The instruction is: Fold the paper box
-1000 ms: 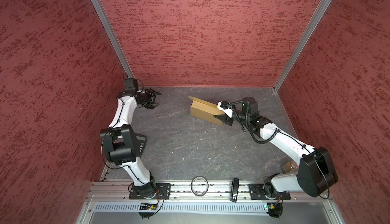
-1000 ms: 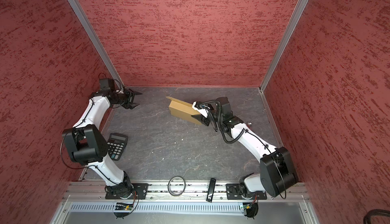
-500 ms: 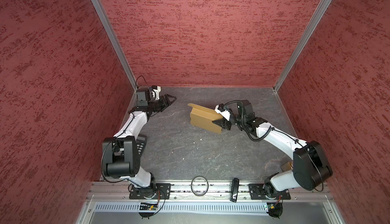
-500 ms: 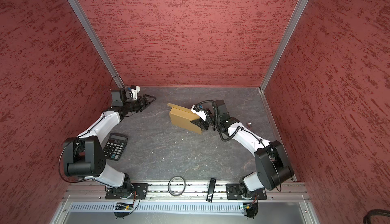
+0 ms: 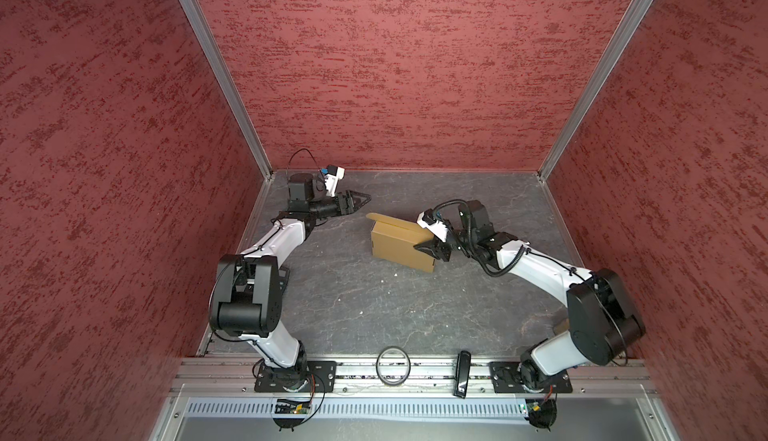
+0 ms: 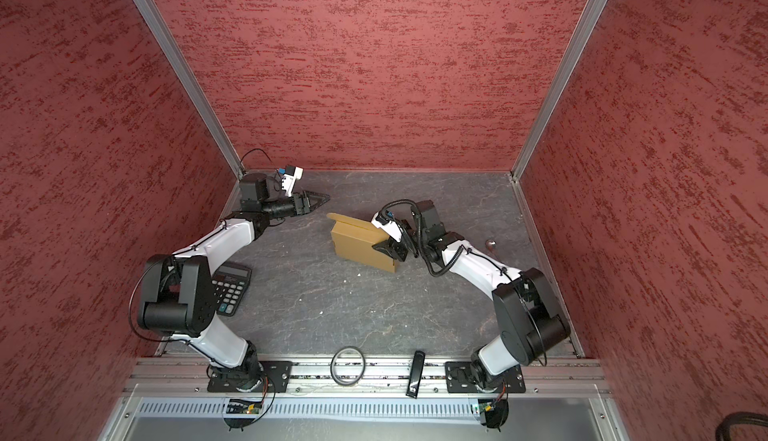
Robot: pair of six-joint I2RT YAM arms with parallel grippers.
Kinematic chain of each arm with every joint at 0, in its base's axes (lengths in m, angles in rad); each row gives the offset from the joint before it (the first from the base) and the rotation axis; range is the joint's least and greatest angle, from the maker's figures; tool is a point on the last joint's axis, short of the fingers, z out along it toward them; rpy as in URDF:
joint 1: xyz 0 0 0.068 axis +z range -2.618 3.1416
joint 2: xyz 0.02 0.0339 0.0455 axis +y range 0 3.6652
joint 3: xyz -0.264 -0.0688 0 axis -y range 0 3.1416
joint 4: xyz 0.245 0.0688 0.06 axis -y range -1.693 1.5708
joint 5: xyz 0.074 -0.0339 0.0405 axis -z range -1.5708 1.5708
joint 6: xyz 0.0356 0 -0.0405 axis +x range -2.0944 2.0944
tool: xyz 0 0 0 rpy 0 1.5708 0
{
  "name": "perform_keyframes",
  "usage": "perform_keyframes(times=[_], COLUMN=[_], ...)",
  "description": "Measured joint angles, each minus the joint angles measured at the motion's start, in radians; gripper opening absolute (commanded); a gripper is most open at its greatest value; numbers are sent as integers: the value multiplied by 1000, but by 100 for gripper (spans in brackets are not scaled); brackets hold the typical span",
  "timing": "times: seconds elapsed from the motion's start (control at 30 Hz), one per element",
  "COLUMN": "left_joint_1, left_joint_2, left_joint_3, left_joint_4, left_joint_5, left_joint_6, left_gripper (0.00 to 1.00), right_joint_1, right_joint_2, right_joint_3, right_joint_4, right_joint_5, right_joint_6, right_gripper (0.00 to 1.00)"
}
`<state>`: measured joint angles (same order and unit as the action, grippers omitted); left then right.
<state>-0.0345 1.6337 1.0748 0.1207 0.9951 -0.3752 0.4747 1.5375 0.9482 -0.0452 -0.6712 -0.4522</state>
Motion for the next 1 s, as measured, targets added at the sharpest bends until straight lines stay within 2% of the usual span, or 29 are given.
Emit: perform_keyframes(times=[0.3,0.67,1.0], left_joint_1=[-11,-71,-82], left_joint_2=[-16,-17,-69], left_joint_3=[-14,-16,-58], left_joint_4=[-17,-95,-167], left_joint_5=[62,5,-34], left_joint_6=[3,61,77], left_gripper=[76,75,72], right_joint_1=[1,5,7], right_joint_2=[2,2,2], right_joint_3=[0,3,3], right_joint_4=[-9,-11,-13], right_joint_5=[7,17,26], right_joint_6=[-1,0,0], right_gripper=[10,9,9])
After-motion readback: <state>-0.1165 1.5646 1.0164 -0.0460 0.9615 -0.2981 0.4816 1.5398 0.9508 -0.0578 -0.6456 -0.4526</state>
